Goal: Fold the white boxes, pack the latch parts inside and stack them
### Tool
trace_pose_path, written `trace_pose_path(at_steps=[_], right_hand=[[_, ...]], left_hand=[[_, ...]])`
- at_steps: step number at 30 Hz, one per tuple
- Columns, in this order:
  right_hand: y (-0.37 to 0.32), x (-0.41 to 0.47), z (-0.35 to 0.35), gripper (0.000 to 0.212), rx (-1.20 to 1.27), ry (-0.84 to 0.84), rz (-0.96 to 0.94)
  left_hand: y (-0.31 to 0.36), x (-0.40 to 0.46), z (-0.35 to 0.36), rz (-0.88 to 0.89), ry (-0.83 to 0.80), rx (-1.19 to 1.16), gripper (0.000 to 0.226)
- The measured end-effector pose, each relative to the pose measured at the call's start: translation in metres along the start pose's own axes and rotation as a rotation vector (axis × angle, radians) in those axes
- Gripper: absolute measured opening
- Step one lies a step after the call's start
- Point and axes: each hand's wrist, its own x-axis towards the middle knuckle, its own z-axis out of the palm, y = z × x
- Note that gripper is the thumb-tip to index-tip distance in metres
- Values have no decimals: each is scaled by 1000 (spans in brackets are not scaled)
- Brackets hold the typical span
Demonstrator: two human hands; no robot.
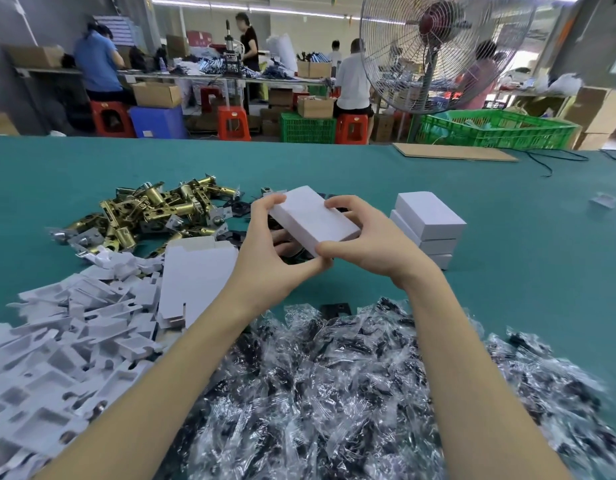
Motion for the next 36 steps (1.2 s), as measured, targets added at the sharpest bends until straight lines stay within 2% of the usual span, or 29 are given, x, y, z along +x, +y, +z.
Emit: trace_pose_path(at_steps=[3,7,11,14,16,19,25,31,36], right_hand=[[4,0,-5,58,43,94,-18],[8,0,-12,56,58,244,-19],[11,-3,-20,63,-24,418,-61],[16,-5,-28,67,-112,563,-92],[21,-4,-35,69,-150,695,-66],[33,-2,-51,63,-135,835,0],[64,3,-61,40,-103,828,185],[70,5,-57,42,-136,790,180],[75,4,-63,42,-99,819,183]], left_hand=[[2,0,4,12,-32,-72,90],[4,-4,23,-52,-59,-5,81],[-11,-16,44,-61,-195,326,61],[-26,-28,51,-26,-326,581,59],[-28,-29,52,-4,-331,660,51],[-28,-27,52,4,-308,644,38],[-28,-24,46,-118,-228,435,23],[-32,-16,40,-255,-184,230,17],[-36,-14,38,-306,-163,157,19]])
